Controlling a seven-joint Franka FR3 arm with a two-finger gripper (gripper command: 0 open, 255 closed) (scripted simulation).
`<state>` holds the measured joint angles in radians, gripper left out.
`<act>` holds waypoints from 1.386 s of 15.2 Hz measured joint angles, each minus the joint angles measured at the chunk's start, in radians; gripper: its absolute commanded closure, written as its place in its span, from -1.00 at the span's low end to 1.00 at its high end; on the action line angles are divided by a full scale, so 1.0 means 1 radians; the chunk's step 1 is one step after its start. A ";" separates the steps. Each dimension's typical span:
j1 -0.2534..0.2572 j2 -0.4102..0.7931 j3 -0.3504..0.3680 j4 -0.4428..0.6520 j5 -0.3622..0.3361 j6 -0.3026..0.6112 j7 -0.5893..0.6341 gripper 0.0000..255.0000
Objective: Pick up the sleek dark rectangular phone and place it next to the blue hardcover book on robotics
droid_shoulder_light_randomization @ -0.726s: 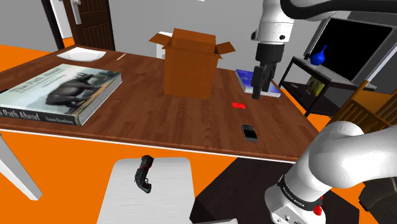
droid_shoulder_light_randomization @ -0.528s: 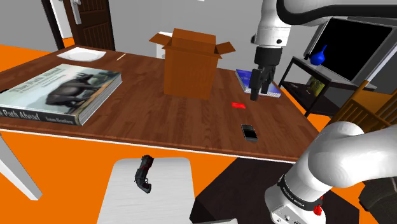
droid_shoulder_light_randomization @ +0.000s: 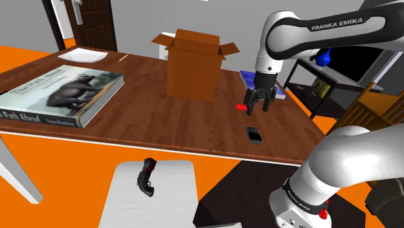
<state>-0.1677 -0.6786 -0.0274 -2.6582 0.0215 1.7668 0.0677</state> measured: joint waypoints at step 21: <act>-0.150 0.271 -0.076 -0.218 -0.002 0.497 0.159 -1.00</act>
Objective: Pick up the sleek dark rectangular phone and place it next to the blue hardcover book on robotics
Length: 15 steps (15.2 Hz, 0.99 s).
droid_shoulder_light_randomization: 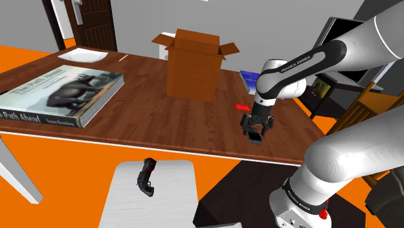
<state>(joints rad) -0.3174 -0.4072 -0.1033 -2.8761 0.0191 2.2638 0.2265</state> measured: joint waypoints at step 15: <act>0.000 -0.015 0.001 0.004 -0.001 -0.019 0.003 1.00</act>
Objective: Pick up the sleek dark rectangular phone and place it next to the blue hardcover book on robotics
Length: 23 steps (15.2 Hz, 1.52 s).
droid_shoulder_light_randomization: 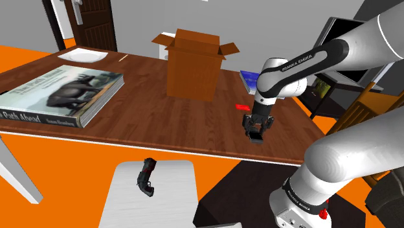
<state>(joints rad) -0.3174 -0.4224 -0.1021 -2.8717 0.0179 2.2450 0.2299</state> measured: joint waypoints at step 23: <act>-0.041 -0.115 -0.036 0.214 -0.047 -0.330 -0.039 1.00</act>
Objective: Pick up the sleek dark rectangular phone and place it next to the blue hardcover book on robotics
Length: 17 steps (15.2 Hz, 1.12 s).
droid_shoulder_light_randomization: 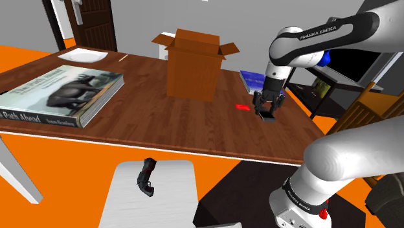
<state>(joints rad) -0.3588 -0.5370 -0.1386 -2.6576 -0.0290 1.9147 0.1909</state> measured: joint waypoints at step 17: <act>-0.104 0.562 -0.211 0.560 0.007 -0.006 -0.345 1.00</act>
<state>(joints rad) -0.4630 0.0249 -0.3498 -2.0981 -0.0221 1.9091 -0.1543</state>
